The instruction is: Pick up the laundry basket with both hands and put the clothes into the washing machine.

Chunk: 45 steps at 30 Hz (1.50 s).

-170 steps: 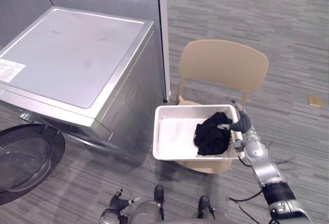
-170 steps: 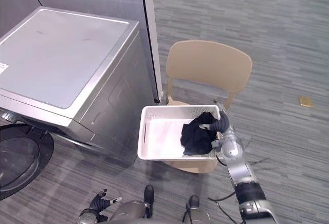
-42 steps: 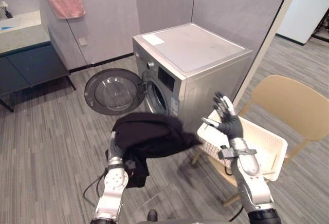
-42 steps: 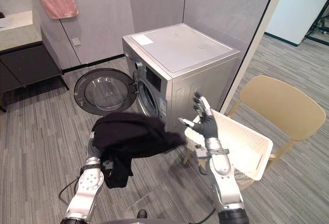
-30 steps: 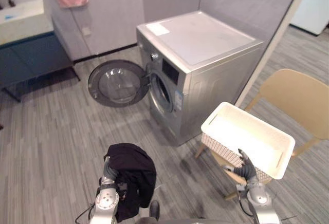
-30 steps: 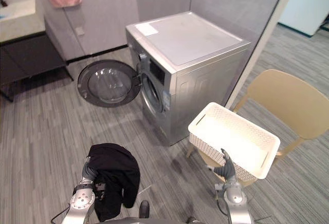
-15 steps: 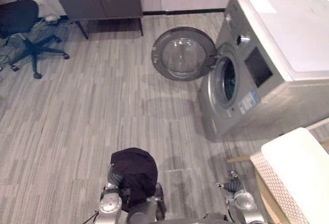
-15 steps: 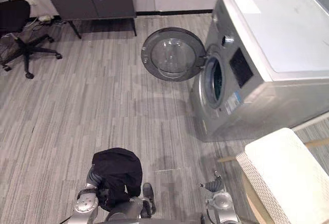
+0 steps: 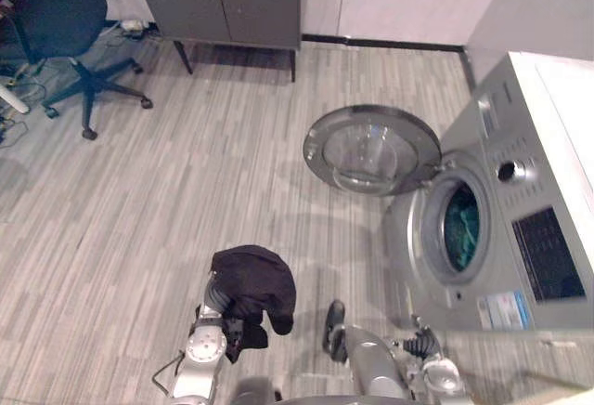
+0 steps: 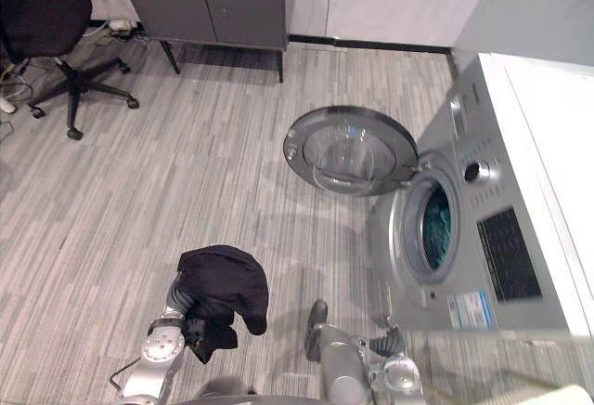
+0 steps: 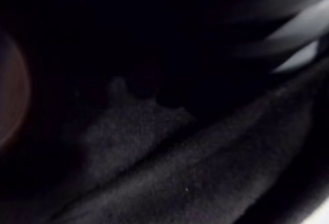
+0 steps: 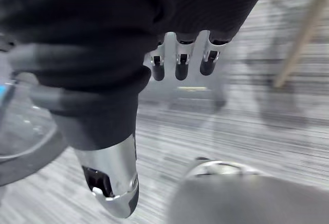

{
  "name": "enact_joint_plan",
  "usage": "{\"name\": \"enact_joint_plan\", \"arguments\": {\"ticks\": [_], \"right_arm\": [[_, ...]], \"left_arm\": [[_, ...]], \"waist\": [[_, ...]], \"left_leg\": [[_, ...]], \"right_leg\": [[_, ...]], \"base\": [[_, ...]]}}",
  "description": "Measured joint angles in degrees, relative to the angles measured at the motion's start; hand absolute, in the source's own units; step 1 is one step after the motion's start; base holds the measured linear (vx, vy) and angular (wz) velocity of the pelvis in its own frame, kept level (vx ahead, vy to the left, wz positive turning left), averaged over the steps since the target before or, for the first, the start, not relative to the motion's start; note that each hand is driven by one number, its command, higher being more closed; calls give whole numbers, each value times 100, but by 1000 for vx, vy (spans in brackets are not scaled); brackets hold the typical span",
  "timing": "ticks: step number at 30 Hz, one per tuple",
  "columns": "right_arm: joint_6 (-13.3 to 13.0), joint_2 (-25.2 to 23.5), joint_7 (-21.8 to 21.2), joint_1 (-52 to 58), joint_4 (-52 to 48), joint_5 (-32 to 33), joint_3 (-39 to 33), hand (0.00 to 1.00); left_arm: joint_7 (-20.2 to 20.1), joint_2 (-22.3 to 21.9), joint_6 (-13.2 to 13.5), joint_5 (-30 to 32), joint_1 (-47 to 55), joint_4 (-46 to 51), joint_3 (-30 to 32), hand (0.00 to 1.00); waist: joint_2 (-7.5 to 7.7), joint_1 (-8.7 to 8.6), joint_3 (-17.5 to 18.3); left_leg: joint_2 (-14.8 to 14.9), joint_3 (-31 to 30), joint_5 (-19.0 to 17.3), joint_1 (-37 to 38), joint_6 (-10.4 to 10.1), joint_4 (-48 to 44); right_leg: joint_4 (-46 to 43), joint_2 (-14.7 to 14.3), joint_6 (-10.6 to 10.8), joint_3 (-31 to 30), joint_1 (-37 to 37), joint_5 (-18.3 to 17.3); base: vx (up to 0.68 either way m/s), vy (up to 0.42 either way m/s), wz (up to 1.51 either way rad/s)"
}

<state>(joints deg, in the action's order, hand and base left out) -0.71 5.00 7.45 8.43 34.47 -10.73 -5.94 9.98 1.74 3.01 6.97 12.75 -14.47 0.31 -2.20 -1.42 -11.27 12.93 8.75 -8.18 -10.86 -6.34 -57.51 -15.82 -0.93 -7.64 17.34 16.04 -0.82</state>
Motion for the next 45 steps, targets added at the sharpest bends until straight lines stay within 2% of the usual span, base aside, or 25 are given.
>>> {"name": "enact_joint_plan", "arguments": {"ticks": [1, 2, 4, 6, 8, 10, 12, 13, 14, 16, 18, 19, 21, 23, 26, 27, 28, 29, 30, 33, 35, 36, 37, 40, 45], "right_arm": [[-10, 16, 10, -44, -194, 50, 26, 0], [-21, 15, 21, -56, -254, 92, 24, 0], [-4, -18, 66, -119, -411, 225, 28, 0], [-6, -19, 115, -137, -442, 229, 27, 0], [4, -36, 133, -122, -445, 228, 27, 0], [0, -92, 146, -39, -438, 226, 20, 0], [4, -89, 146, 118, -434, 223, 8, 0], [37, -166, 144, 179, -321, 217, -39, 0], [80, -283, 134, 241, -321, 212, -15, 0], [120, -483, 128, 308, -302, 212, 39, 0], [116, -505, 128, 149, -134, 211, 114, 0], [107, -505, 126, -56, 128, 209, 161, 0], [116, -464, 120, -413, 635, 161, 250, 0], [116, -335, 121, -540, 934, 155, 247, 0], [126, -185, 122, -566, 1202, 162, 224, 0], [127, -176, 125, -482, 1173, 166, 223, 0], [119, -122, 134, -384, 1079, 171, 223, 0], [119, -84, 140, -334, 1038, 175, 217, 0], [115, -78, 172, -272, 926, 205, 173, 0], [117, -68, 261, -424, 912, 232, 13, 0], [114, -65, 266, -431, 911, 233, 8, 0], [114, 7, 284, -444, 913, 234, -30, 0], [122, 36, 310, -448, 974, 227, -118, 0], [114, -170, 383, -448, 845, 236, -134, 0], [107, -131, 531, -1042, 626, 378, -106, 0]], "left_arm": [[-5, -54, -34, -8, 11, -4, -47, 100], [-8, -52, -44, -12, -21, -3, -85, 100], [-123, -108, -32, -13, -206, 57, -265, 100], [-128, -139, -25, -13, -282, 76, -303, 100], [-127, -149, -16, -10, -297, 168, -319, 100], [-127, -155, -1, 18, -361, 155, -384, 100], [-139, -183, -1, 41, -288, 135, -481, 100], [-221, -192, -6, 48, -254, 68, -531, 100], [-236, -102, -20, 52, -226, 37, -508, 100], [-229, 12, -33, 53, -186, 37, -447, 100], [-229, 116, -32, 54, -205, 37, -455, 100], [-228, 201, -32, 53, -254, 35, -451, 100], [-224, 308, -31, 48, -307, -12, -390, 100], [-236, 391, -31, 51, -449, -287, -304, 100], [-240, 404, -39, 63, -541, -566, -254, 100], [-240, 352, -75, 65, -487, -570, -223, 100], [-238, 323, -81, 64, -477, -563, -189, 100], [-237, 279, -81, 64, -471, -556, -190, 100], [-228, 233, -80, 58, -466, -519, -221, 100], [-233, 193, -80, 53, -482, -481, -310, 100], [-221, 189, -79, 47, -466, -397, -310, 100], [-215, 149, -77, 45, -478, -389, -319, 100], [-205, 127, -81, 45, -492, -399, -321, 100], [-134, 219, -115, 42, -574, -136, -373, 100], [-18, 306, -100, -15, -823, 300, -384, 100]], "waist": [[-21, 139, -4], [7, 158, -11], [212, 275, -78], [232, 275, -75], [242, 266, -68], [191, 310, -50], [-1, 288, 65], [94, 286, 150], [283, 276, 248], [525, 292, 406], [577, 317, 438], [572, 306, 442], [542, 238, 443], [446, 178, 461], [307, 77, 387], [290, 69, 312], [176, 85, 197], [109, 108, 161], [93, 239, 90], [106, 257, 62], [164, 306, 31], [58, 340, 64], [-20, 364, 25], [382, 350, -240], [286, 390, -672]], "left_leg": [[219, -31, -6, -295, 0, -678], [267, -40, -19, -461, 18, -846], [295, 158, -229, -788, 298, -382], [282, 172, -335, -882, 400, 307], [27, -196, -425, -915, 383, 1555], [-230, -1002, -276, -721, 223, 2960], [-152, -1178, 21, -552, 177, 3461], [-97, -857, 58, -395, 50, 3427], [-177, -468, -36, -235, 153, 3551], [-230, 414, -165, 106, 293, 3707], [-203, 1069, -220, 415, 343, 3889], [-185, 1497, -221, 575, 346, 4087], [-171, 1963, -239, 716, 321, 4320], [-154, 2150, -179, 762, 268, 4438], [-8, 2121, -175, 735, 258, 4051], [228, 2013, -176, 643, 260, 3288], [577, 1684, -126, 452, 338, 2179], [729, 1466, -23, 316, 482, 1664], [850, 958, 79, -112, 598, 738], [449, 180, -522, -649, 514, 939], [176, -156, -520, -680, 475, 1763], [-27, -534, -248, -575, 199, 2732], [-66, -704, -215, -469, 53, 3097], [-327, -424, -322, -696, 252, 2549], [-173, 5, -1140, -1522, 530, 1314]], "right_leg": [[55, -210, -50, -195, -259, -94], [113, -254, -84, -262, -401, -138], [475, -269, -105, -807, -967, -157], [604, -266, -89, -1073, -1207, -167], [600, -261, 73, -1593, -1412, -347], [457, -316, 368, -2112, -1465, -647], [262, -489, 548, -2441, -1423, -841], [-82, -462, 754, -2808, -1265, -1138], [-294, -252, 885, -2805, -1097, -1281], [-509, 142, 1105, -2515, -852, -1258], [-516, 382, 1295, -1975, -640, -1134], [-469, 600, 1231, -1104, -496, -997], [-158, 894, 832, 324, -474, -741], [218, 859, 850, 691, -534, -456], [340, 703, 855, 532, -677, -444], [430, 625, 845, 467, -928, -450], [493, 481, 782, 446, -1267, -493], [507, 445, 748, 407, -1413, -545], [481, 392, 731, 158, -1564, -714], [369, 478, 738, -247, -1549, -863], [254, 550, 868, -471, -1459, -884], [29, 542, 1034, -625, -1321, -967], [-212, 519, 1174, -722, -1208, -1098], [-992, 954, 1365, -828, -750, -1286], [-2518, 1122, 1474, -1296, 540, -1673]], "base": [[628, -97, -123], [590, -95, -105], [513, -80, -89], [365, 34, -101], [419, 184, -135], [302, 247, -145], [229, 333, -135], [269, 456, -165], [221, 393, -187], [136, 285, -184], [49, 197, -173], [15, 138, -159], [21, 80, -137], [104, 17, -78], [137, -72, -39], [196, -189, -50], [154, -159, -47], [135, -12, -62], [116, 90, -71], [123, 110, -68], [156, 187, -68], [166, 275, -68], [167, 259, -50], [94, 171, -16], [-99, 178, -48]]}}
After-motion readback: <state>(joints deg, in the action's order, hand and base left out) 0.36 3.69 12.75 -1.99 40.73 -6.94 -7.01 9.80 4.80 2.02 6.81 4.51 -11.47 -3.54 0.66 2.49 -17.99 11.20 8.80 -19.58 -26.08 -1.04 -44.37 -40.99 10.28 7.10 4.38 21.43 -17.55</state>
